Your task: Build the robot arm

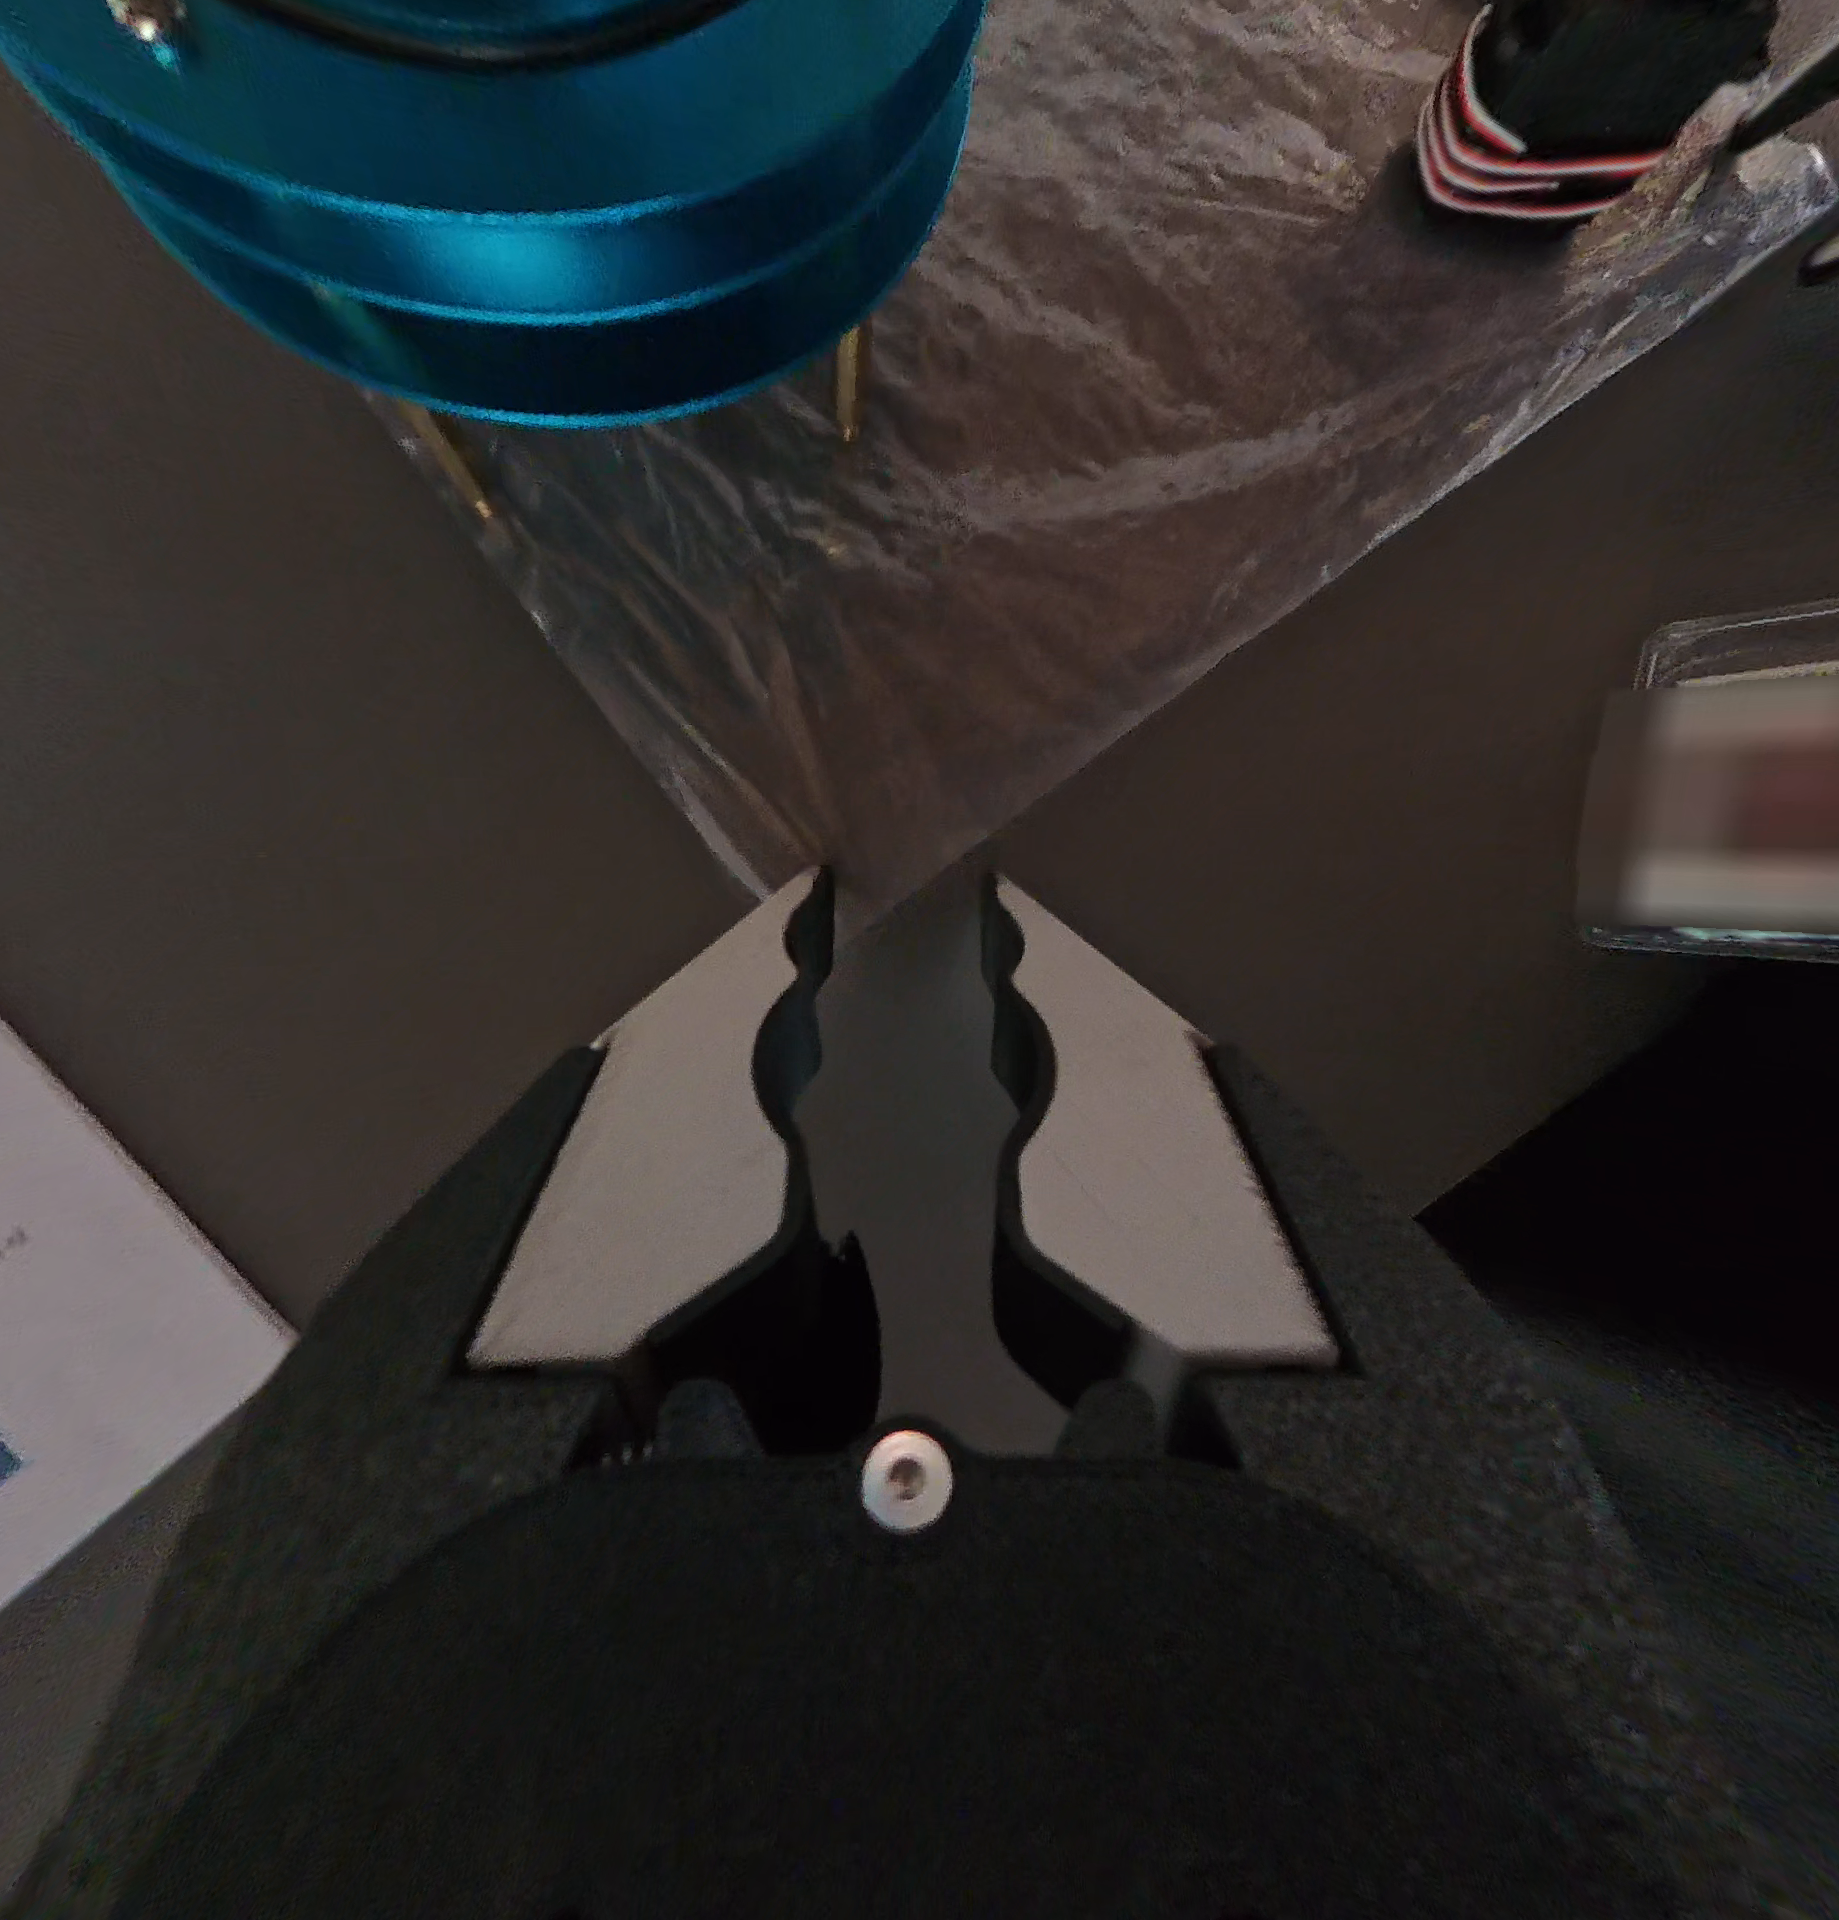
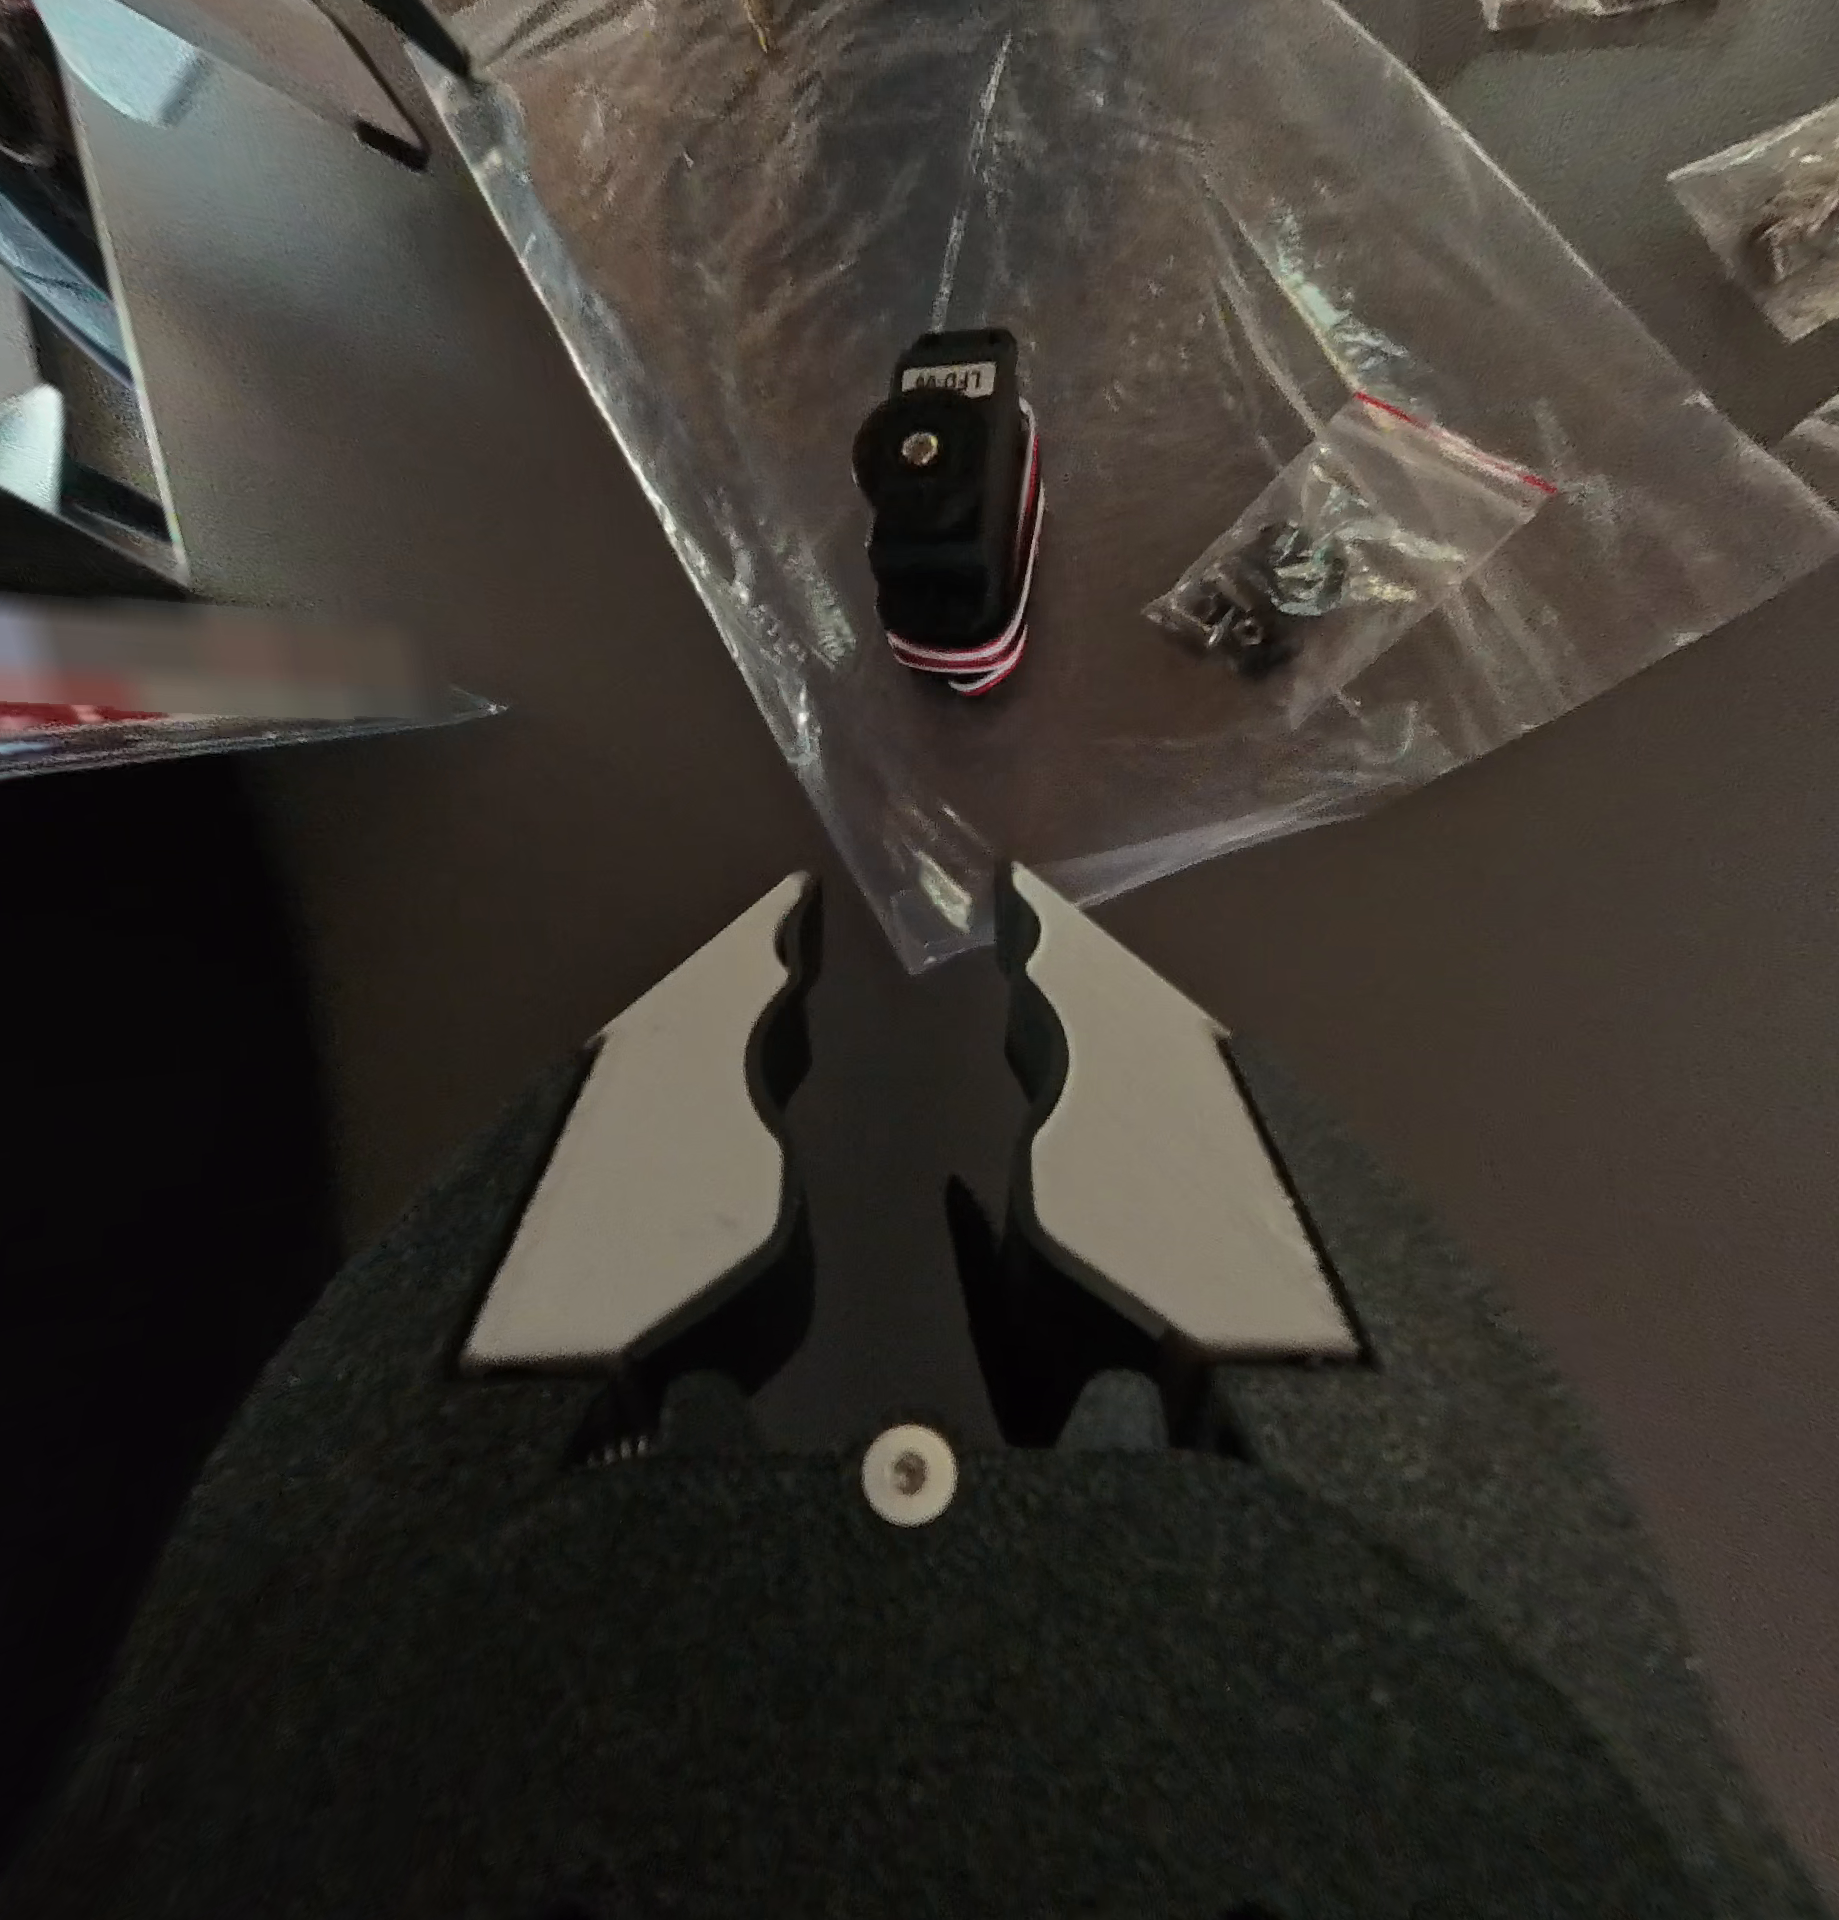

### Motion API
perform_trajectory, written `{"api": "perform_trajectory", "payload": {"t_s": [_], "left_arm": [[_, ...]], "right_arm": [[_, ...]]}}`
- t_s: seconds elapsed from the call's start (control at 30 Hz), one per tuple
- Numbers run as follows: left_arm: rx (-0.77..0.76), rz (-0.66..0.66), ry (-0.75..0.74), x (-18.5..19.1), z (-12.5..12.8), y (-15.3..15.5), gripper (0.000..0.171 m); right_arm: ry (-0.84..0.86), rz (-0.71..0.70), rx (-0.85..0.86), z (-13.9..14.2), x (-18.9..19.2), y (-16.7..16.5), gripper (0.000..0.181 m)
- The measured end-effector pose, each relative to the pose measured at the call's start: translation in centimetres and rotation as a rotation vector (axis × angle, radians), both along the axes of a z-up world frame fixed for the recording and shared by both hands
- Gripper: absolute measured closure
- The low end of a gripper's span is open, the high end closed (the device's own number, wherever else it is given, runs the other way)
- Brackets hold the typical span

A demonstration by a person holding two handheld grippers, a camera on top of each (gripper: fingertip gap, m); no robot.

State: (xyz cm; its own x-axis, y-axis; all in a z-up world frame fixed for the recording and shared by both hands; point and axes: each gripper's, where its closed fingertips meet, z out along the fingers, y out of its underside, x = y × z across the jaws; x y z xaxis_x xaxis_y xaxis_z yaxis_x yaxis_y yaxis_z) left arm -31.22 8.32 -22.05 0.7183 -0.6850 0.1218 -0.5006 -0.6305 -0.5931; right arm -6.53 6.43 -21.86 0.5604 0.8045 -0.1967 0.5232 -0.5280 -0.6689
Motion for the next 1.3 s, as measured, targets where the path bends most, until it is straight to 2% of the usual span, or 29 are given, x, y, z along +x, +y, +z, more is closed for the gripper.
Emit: {"api": "perform_trajectory", "payload": {"t_s": [0.1,0.2,0.37,0.47,0.53,0.7,0.83,0.97,1.13,1.3], "left_arm": [[-0.031,0.057,-0.022,-0.3,0.3,-1.0,0.143],[-0.003,0.136,-0.081,-0.7,1.9,-1.5,0.143],[0.163,0.311,-0.197,-3.4,5.8,-0.9,0.143],[0.266,0.383,-0.275,-6.5,8.0,-0.4,0.143],[0.306,0.402,-0.310,-9.0,8.7,0.2,0.143],[0.320,0.353,-0.370,-15.3,9.0,1.6,0.142],[0.339,0.250,-0.331,-20.8,8.8,2.2,0.142],[0.370,0.162,-0.333,-25.4,8.5,2.8,0.142],[0.283,0.140,-0.419,-29.1,7.3,3.0,0.142],[0.288,0.147,-0.378,-32.6,5.6,3.2,0.142]], "right_arm": [[0.006,0.019,-0.026,0.1,0.7,-0.5,0.147],[-0.012,0.023,-0.006,0.9,1.3,-0.2,0.144],[0.175,-0.043,0.142,7.3,-0.5,2.3,0.146],[0.278,-0.109,0.230,11.0,-3.0,3.5,0.143],[0.328,-0.151,0.274,12.5,-5.5,4.0,0.139],[0.425,-0.252,0.319,13.4,-13.9,4.3,0.129],[0.363,-0.383,0.461,14.2,-19.2,5.3,0.125],[0.287,-0.517,0.505,14.4,-22.2,5.9,0.121],[0.267,-0.627,0.447,14.6,-24.7,5.2,0.118],[0.205,-0.696,0.435,15.0,-25.8,5.0,0.113]]}}
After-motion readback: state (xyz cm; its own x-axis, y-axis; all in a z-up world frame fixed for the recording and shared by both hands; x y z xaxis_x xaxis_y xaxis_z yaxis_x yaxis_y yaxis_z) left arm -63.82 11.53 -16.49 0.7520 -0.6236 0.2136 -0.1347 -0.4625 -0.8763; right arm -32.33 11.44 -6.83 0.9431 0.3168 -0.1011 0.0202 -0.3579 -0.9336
